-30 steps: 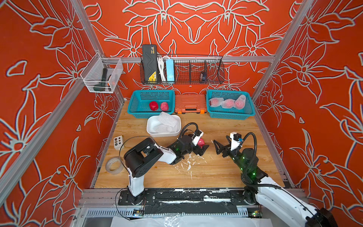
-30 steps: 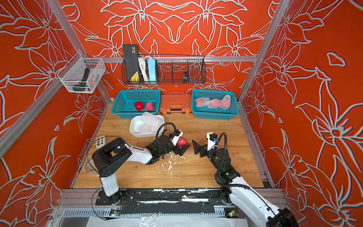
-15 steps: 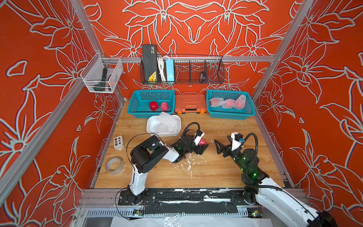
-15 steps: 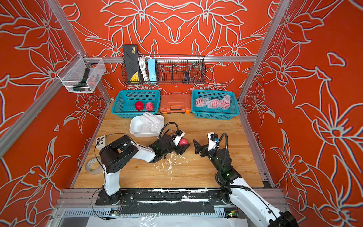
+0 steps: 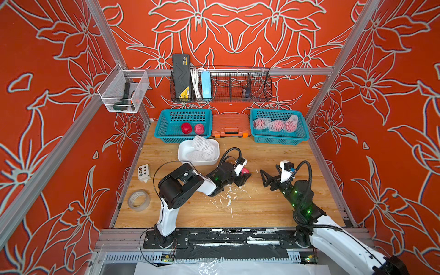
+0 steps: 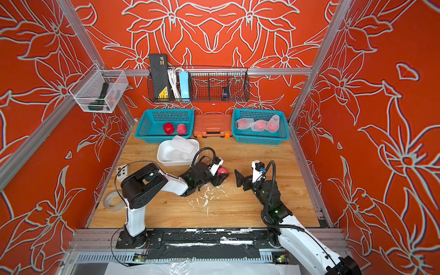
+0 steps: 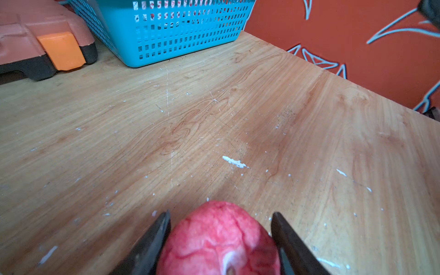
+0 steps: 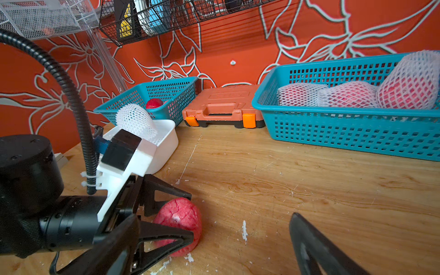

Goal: Remove foam nets from apples
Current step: Pick up the apple from the center of the board.

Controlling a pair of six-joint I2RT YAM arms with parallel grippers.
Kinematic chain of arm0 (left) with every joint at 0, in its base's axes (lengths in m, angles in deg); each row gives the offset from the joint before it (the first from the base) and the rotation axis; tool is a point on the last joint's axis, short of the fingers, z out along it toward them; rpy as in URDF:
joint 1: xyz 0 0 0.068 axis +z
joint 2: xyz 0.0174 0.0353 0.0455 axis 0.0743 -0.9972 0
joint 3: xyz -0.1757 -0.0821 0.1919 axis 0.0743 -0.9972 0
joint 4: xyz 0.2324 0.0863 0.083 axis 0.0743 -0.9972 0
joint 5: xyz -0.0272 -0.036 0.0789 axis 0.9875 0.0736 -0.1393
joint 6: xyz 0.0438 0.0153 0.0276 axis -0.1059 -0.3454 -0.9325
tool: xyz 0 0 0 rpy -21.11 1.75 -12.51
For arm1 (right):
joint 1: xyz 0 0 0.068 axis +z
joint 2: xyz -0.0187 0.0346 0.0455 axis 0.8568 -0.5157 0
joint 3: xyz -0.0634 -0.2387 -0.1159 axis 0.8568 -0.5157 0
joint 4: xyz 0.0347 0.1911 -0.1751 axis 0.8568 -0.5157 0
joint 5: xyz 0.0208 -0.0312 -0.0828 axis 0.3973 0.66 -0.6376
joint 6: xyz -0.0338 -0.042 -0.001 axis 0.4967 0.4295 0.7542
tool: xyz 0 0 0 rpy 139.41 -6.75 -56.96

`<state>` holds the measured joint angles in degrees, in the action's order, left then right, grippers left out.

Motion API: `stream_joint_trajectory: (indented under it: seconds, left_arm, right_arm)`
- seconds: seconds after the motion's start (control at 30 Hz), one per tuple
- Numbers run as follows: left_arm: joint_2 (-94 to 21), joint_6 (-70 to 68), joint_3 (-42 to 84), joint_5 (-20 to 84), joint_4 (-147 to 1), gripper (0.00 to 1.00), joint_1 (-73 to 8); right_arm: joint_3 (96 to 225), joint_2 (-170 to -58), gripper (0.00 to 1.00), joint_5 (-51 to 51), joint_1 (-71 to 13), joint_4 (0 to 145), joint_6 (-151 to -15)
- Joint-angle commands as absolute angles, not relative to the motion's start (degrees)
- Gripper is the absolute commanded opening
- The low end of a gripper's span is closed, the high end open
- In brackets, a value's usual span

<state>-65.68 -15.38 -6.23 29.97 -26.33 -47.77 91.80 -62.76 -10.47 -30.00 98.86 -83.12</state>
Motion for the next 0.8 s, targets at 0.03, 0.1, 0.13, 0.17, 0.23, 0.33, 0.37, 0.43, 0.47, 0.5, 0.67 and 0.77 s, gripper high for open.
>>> stream_joint_trajectory:
  seconds: [0.03, 0.1, 0.13, 0.17, 0.23, 0.33, 0.37, 0.43, 0.47, 0.5, 0.67, 0.77]
  left_arm:
    - [-65.28, -16.78, -5.56, 30.61, -26.53, 0.42, -47.44]
    - [-64.84, -16.87, -5.51, 30.67, -26.69, 0.37, -47.41]
    - [-64.53, -16.78, -5.51, 30.5, -26.69, 0.34, -47.41]
    - [-64.25, -16.78, -5.4, 30.47, -26.76, 0.33, -47.37]
    - [-62.85, -17.21, -5.38, 31.11, -27.19, 0.32, -47.33]
    - [-59.76, -17.83, -5.89, 31.18, -28.3, 0.3, -47.28]
    - [-58.63, -17.99, -6.02, 31.34, -28.7, 0.3, -47.24]
    - [-55.96, -17.57, -6.33, 32.28, -29.4, 0.29, -46.76]
    - [-54.74, -16.84, -6.47, 33.84, -29.53, 0.29, -46.19]
    - [-53.38, -15.63, -6.48, 36.35, -29.75, 0.29, -45.2]
    - [-45.99, -9.77, -5.66, 43.14, -33.07, 0.29, -39.24]
    - [-41.34, -10.49, -3.28, 42.76, -38.99, 0.29, -35.06]
  right_arm:
    - [91.92, -62.82, 0.98, -12.12, -29.74, 98.81, -83.36]
    - [92.11, -62.7, 0.98, -12.24, -29.73, 98.35, -83.18]
    - [92.19, -62.5, 0.98, -12.43, -29.68, 98.06, -83.14]
    - [92.12, -62.42, 0.98, -12.51, -29.63, 97.93, -83.16]
    - [92.11, -62.24, 0.98, -12.83, -29.72, 97.75, -83.24]
    - [92.19, -62.34, 0.98, -13.28, -29.7, 97.7, -83.09]
    - [92.23, -62.45, 0.98, -13.27, -29.72, 97.64, -82.91]
    - [92.49, -62.21, 0.98, -13.7, -29.7, 96.98, -82.54]
    - [92.6, -61.96, 0.98, -13.87, -29.75, 96.6, -82.46]
    - [92.63, -61.53, 0.98, -13.97, -29.72, 96.19, -82.37]
    - [92.33, -58.71, 0.98, -14.28, -29.76, 94.76, -82.1]
    - [91.84, -58.21, 0.98, -14.57, -29.77, 95.45, -82.35]
